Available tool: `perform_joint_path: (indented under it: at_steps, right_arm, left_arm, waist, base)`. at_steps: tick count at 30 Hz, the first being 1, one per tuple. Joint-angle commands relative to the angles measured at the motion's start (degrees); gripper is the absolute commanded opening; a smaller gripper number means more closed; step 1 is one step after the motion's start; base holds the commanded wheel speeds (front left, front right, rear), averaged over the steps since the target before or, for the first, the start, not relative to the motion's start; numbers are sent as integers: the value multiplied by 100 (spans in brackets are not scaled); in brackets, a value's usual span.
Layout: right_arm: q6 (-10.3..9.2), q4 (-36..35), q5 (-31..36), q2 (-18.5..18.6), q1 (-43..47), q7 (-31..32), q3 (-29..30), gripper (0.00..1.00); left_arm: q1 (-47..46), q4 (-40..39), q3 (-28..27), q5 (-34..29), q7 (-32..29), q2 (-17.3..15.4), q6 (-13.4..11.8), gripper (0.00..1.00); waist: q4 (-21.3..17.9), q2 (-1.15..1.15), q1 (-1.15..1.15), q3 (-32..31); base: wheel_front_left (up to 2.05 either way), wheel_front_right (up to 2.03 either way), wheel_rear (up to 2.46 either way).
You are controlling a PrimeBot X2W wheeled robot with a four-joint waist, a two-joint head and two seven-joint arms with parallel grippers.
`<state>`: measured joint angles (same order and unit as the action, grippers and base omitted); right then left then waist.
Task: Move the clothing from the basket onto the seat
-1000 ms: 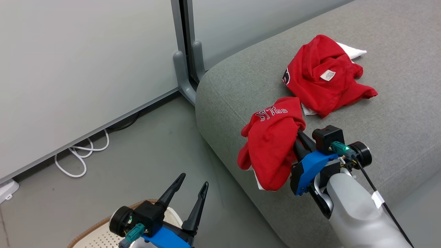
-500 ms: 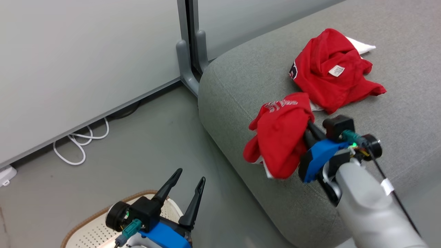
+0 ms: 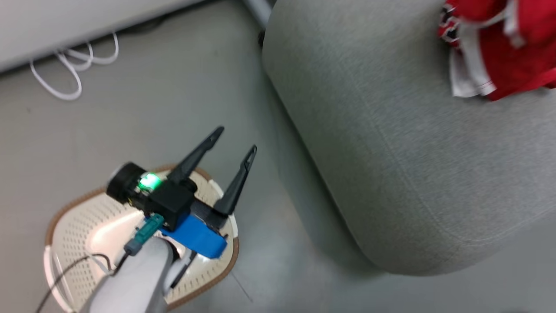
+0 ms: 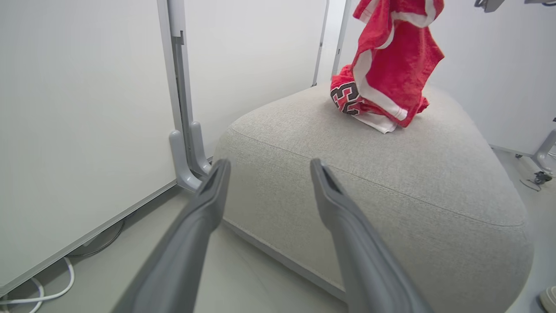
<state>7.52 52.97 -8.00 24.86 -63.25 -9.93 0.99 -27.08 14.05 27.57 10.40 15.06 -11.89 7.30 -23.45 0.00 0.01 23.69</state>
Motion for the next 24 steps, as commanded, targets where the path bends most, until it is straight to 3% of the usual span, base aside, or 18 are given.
perform_joint_path:
  at_steps: [1,5,8,17,18,19,20,21,24]
  right_arm:
    - [-7,-53,-7,219,-259,-27,244,0]
    - [-6,-7,30,650,-479,-127,1023,0]
    - [-6,108,145,754,-426,-241,1442,0]
    - [-6,531,536,388,-65,-471,2277,0]
    - [-6,551,590,357,-41,-479,2328,18]
    - [-6,560,647,332,-15,-481,2372,55]
    - [-6,560,647,332,-15,-481,2372,55]
    - [-6,569,724,303,13,-494,2404,100]
    - [-6,543,961,217,78,-513,2441,100]
  left_arm:
    - [-196,-134,-31,-75,17,-129,23,100]
    - [-496,-507,-100,-205,17,-270,17,100]
    - [-625,-806,-240,-241,17,-313,-72,100]
    - [-411,-1381,-554,-294,17,-327,-234,100]
    - [-381,-1388,-578,-296,17,-329,-235,100]
    - [-348,-1375,-591,-301,17,-333,-231,100]
    - [-348,-1375,-591,-301,17,-333,-231,100]
    - [-325,-1374,-614,-299,17,-319,-230,100]
    - [-240,-1354,-671,-260,17,-228,-223,100]
  waist:
    - [401,0,-1,1070]
    - [505,0,-1,1738]
    - [564,0,-1,2090]
    - [711,0,-1,2363]
    - [720,0,-1,2335]
    - [728,0,-1,2297]
    - [728,0,-1,2297]
    - [738,0,-1,2246]
    - [787,0,-1,2023]
  base:
    - [0,0,0]
    - [0,0,0]
    - [0,0,0]
    - [0,0,0]
    - [0,0,0]
    - [0,0,0]
    - [0,0,0]
    - [0,0,0]
    - [0,0,0]
